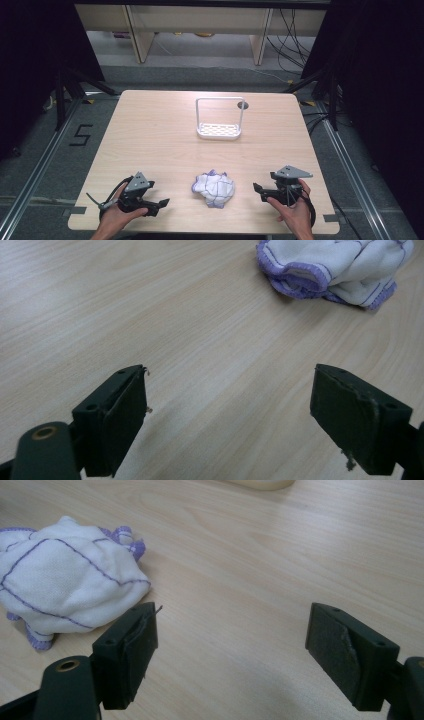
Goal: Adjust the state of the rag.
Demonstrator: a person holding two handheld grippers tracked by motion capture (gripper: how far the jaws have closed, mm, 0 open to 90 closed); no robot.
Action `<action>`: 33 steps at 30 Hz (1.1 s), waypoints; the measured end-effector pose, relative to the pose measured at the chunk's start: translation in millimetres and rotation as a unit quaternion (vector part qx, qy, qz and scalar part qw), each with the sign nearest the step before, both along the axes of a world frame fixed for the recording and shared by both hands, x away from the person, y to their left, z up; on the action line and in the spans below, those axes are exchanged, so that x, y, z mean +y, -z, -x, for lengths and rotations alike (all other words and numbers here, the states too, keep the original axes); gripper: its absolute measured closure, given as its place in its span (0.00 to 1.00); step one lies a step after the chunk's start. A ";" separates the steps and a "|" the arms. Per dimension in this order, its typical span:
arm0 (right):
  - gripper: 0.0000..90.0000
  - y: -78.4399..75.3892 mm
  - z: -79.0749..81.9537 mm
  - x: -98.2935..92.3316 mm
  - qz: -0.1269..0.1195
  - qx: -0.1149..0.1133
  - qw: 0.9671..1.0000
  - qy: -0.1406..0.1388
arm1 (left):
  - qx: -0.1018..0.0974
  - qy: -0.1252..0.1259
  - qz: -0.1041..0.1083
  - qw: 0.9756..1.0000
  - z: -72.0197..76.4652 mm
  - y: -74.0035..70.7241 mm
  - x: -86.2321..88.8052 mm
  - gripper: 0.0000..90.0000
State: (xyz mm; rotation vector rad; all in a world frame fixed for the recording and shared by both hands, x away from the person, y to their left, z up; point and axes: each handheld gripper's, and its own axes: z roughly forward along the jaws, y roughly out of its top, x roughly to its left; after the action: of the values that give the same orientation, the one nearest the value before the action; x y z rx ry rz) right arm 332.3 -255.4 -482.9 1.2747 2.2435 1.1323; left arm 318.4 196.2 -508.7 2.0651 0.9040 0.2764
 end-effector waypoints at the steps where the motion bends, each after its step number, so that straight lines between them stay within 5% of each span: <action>1: 0.24 0.1 -0.1 0.1 0.003 -0.004 1.000 0.001 | 0.000 0.001 -0.008 1.000 -0.4 -0.1 0.8 0.17; 9: 0.25 0.8 -1.1 0.0 0.009 -0.009 1.000 -0.004 | -0.002 0.006 -0.012 1.000 0.1 -0.1 -1.4 0.17; 10: 0.26 0.8 -0.9 0.3 0.007 -0.008 1.000 -0.004 | 0.000 -0.001 0.006 1.000 0.4 0.8 -4.0 0.17; 13: 0.26 0.6 -1.1 0.8 0.006 -0.007 1.000 -0.008 | -0.002 0.009 -0.007 1.000 0.1 -0.3 -4.5 0.18; 18: 0.28 -2.4 -0.2 3.8 0.006 -0.013 1.000 -0.012 | 0.007 0.008 0.025 1.000 0.5 -0.2 -12.1 0.24; 22: 0.30 -5.7 0.1 9.6 0.009 -0.020 0.999 -0.023 | 0.001 0.019 0.018 1.000 0.6 -2.5 -17.5 0.30; 25: 0.32 -8.7 1.4 17.6 -0.010 -0.010 1.000 -0.027 | -0.001 0.026 0.018 0.999 -0.5 -2.7 -22.1 0.34; 33: 0.44 -21.3 -1.7 44.8 0.006 -0.034 0.995 -0.090 | 0.000 0.027 0.026 0.999 -2.1 -3.5 -30.3 0.35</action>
State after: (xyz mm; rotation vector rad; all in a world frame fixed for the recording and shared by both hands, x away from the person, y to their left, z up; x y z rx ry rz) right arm 333.9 -210.6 -461.6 1.0293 2.3469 1.2046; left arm 320.4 165.9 -505.2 2.0382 0.8461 0.2226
